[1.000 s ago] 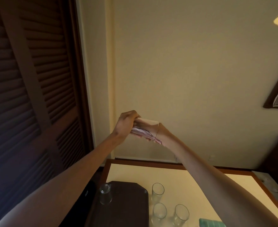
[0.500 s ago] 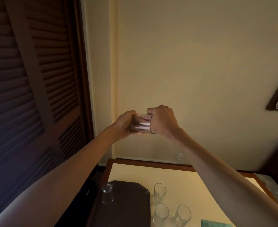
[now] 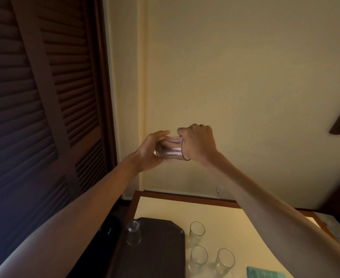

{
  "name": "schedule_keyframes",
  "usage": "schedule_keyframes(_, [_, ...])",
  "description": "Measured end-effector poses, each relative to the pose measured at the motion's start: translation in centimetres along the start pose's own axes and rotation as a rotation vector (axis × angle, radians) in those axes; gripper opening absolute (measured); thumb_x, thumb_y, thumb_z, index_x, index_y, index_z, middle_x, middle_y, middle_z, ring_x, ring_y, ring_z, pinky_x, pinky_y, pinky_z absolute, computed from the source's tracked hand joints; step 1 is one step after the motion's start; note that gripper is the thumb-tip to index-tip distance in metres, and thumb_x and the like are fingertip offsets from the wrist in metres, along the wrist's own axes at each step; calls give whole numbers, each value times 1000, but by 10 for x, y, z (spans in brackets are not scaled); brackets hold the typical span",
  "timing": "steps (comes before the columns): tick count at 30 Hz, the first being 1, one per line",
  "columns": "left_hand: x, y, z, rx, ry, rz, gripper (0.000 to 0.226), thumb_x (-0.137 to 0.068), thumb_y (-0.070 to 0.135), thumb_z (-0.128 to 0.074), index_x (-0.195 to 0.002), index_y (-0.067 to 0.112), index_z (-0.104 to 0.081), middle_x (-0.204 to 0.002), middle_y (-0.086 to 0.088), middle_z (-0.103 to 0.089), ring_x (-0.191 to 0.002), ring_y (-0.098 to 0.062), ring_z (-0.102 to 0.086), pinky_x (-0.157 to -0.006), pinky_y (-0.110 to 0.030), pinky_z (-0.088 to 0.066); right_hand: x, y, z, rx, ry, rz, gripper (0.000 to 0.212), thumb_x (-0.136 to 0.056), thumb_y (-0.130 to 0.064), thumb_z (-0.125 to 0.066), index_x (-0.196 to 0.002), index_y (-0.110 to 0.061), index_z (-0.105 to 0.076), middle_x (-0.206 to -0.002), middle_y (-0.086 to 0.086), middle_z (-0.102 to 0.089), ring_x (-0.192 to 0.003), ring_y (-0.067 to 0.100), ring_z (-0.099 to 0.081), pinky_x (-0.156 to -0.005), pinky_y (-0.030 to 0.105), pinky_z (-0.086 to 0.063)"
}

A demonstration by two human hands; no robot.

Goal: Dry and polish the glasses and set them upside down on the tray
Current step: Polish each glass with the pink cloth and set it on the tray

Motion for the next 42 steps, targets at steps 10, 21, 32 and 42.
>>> schedule_keyframes(10, [17, 52, 12, -494, 348, -637, 32, -98, 20, -56, -79, -4, -64, -74, -15, -65, -71, -17, -62, -66, -29, -49, 42, 20, -125, -1157, -615, -881, 51, -93, -57, -56, -85, -8, -71, -58, 0, -64, -40, 10, -51, -33, 19, -36])
schedule_keyframes(21, [-7, 0, 6, -220, 173, -100, 38, -101, 35, -60, -106, -1, -71, -97, -22, -74, -87, -34, -73, -67, -42, -63, 17, 26, -32, -47, -186, -242, 30, -69, 0, -60, -62, -23, -42, -67, -1, -48, -80, 30, -56, -65, 31, -35])
schedule_keyframes(32, [-15, -1, -18, -203, -9, -200, 38, -102, 41, -57, -92, 7, -71, -86, -14, -69, -76, -24, -68, -70, -36, -56, 37, 63, -48, -277, -245, -505, 9, -82, -5, -62, -86, -12, -66, -83, 5, -64, -77, 26, -63, -65, 31, -44])
schedule_keyframes(42, [-12, 28, -18, -414, 227, -544, 37, -102, 23, -62, -77, -4, -65, -72, -13, -62, -72, -22, -61, -70, -37, -52, 62, 60, -99, -901, -562, -855, 35, -97, -36, -59, -107, -4, -68, -85, 9, -71, -63, 19, -61, -49, 27, -44])
Point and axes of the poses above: each hand's wrist, its own x-axis away from the middle knuckle, its own z-axis out of the back of the hand, y = z × x, the point moved 9 cm from there along -x, towards the middle knuckle
